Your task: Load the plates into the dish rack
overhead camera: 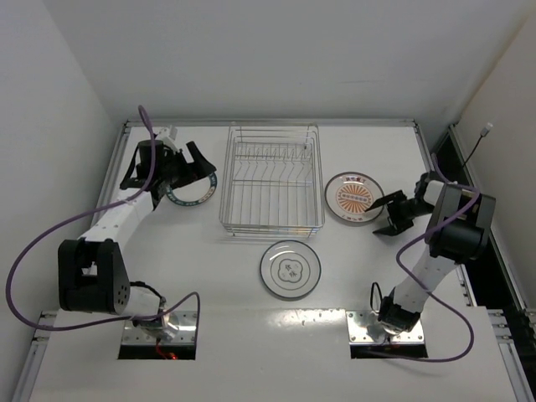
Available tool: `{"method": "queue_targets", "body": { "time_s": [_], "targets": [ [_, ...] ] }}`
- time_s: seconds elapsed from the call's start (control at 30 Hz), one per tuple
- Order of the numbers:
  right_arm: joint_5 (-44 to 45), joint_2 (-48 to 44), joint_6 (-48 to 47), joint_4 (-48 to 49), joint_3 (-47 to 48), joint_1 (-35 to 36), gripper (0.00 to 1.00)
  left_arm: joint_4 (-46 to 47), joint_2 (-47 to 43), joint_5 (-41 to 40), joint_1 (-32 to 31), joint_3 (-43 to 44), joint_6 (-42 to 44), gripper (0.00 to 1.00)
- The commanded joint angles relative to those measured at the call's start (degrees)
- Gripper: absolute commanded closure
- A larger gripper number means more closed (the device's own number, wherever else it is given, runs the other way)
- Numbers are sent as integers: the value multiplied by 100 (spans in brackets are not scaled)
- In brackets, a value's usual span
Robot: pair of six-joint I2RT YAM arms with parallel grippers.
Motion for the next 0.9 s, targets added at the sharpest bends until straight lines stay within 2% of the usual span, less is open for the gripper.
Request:
{"method": "queue_targets", "body": {
  "time_s": [0.0, 0.1, 0.13, 0.2, 0.23, 0.27, 0.4, 0.5, 0.53, 0.67, 0.87],
  "targets": [
    [422, 284, 232, 361, 316, 244, 34, 13, 171, 340, 95, 270, -82, 12],
    [422, 284, 292, 546, 448, 394, 47, 13, 294, 446, 209, 270, -135, 12],
    [422, 284, 293, 546, 449, 394, 59, 13, 294, 446, 209, 270, -135, 12],
    [370, 433, 355, 546, 528, 394, 78, 13, 294, 446, 262, 270, -135, 12],
    [369, 434, 355, 546, 597, 394, 93, 13, 294, 446, 262, 270, -135, 12],
    [369, 434, 355, 494, 650, 394, 98, 13, 294, 446, 262, 270, -135, 12],
    [755, 224, 207, 371, 651, 394, 100, 13, 347, 394, 262, 270, -135, 12],
    [1115, -680, 4, 370, 651, 465, 100, 13, 347, 324, 262, 270, -135, 12],
    [1369, -1213, -58, 370, 738, 613, 100, 13, 347, 262, 262, 270, -135, 12],
    [2345, -1990, -541, -60, 1616, 1175, 100, -39, 399, 121, 262, 270, -135, 12],
    [3303, -2615, -901, 53, 2065, 1983, 100, -92, 452, 68, 262, 270, -187, 12]
  ]
}}
